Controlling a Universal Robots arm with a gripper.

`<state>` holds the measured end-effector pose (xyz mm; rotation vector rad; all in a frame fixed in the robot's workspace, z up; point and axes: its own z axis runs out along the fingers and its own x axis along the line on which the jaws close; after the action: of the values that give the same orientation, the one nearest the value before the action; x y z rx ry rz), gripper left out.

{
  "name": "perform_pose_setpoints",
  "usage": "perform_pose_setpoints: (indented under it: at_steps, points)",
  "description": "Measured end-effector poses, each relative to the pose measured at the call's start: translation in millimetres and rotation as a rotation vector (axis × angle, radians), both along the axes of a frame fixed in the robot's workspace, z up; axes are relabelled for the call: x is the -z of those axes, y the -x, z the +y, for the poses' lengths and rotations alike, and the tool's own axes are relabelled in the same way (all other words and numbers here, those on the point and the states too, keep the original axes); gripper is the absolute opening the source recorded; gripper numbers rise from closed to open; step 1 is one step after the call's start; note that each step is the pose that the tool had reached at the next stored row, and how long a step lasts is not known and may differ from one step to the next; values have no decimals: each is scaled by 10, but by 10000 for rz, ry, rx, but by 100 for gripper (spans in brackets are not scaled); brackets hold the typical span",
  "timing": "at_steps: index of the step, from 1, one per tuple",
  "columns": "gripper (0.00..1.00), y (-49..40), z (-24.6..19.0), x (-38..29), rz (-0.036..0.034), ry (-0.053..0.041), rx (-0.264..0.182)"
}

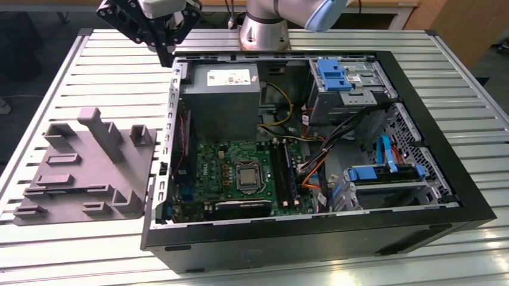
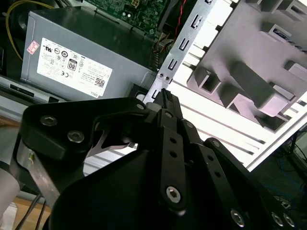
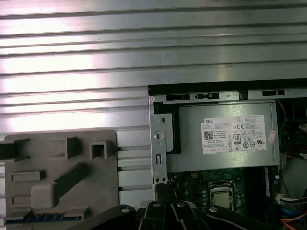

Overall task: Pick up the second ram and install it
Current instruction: 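Reach for the second ram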

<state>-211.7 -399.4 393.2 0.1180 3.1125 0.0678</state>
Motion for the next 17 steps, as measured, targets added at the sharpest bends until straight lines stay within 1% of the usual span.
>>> perform_pose_setpoints:
  at_steps: [17]
  points:
    - [11, 71, -6, 0, 0, 0, 0]
